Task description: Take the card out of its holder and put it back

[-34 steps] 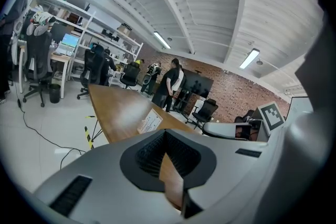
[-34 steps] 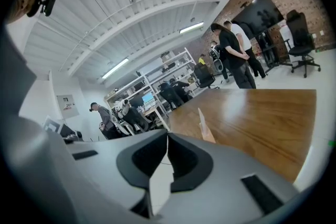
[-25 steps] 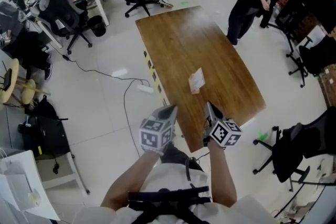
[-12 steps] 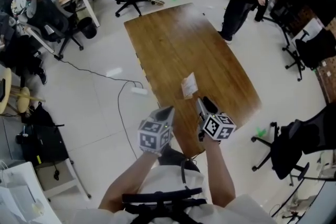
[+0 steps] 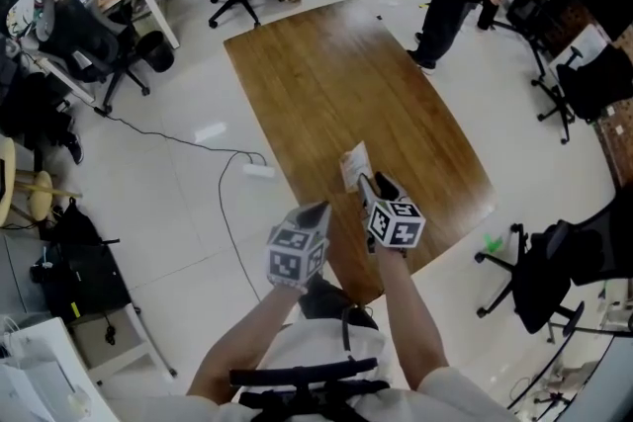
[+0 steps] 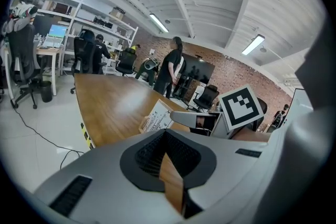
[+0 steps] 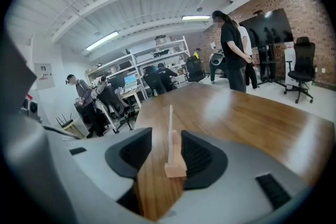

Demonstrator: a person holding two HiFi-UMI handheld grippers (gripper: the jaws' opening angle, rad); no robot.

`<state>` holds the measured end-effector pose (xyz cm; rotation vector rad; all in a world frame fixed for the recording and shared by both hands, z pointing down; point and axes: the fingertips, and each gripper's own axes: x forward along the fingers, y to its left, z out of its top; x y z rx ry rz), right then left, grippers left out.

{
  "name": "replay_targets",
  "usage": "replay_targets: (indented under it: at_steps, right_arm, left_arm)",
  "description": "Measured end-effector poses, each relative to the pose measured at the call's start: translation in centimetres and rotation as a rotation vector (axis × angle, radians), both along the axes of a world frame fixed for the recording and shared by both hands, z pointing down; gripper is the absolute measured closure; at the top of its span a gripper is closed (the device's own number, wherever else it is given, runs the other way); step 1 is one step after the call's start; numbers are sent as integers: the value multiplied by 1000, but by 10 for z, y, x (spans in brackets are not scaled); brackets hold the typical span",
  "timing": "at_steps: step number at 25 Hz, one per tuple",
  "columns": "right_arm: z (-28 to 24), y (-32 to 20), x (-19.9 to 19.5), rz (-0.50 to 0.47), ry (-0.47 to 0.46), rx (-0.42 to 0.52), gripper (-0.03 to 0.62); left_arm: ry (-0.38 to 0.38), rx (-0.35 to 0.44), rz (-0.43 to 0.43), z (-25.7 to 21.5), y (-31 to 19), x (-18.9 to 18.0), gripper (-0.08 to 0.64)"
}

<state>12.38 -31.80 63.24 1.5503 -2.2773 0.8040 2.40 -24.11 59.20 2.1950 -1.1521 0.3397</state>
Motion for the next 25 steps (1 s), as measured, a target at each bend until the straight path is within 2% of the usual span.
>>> replay_targets:
  at_steps: [5,7,10,12,15,25]
  right_arm:
    - [19,-13,-4,-15,2,-24,391]
    - [23,-17,-7,-30,1,-23,431]
    - [29,-23,-12,-37,5,-31,443]
    - [32,-25,-14,-44,10,-37,447]
    - [35,-28,-16,-41,29,-37,492]
    - [42,-36,-16,-23,54,-44,529]
  left_arm:
    - [-4,-22,30,14,-10,9,571]
    - [-1,-28,41,16,-12,13,571]
    - [3,-36,50,19,-16,18,571]
    - [6,-38,51,20,-19,19,571]
    - [12,-40,49,22,-23,20,571]
    - [31,-52,41,32,-26,24,571]
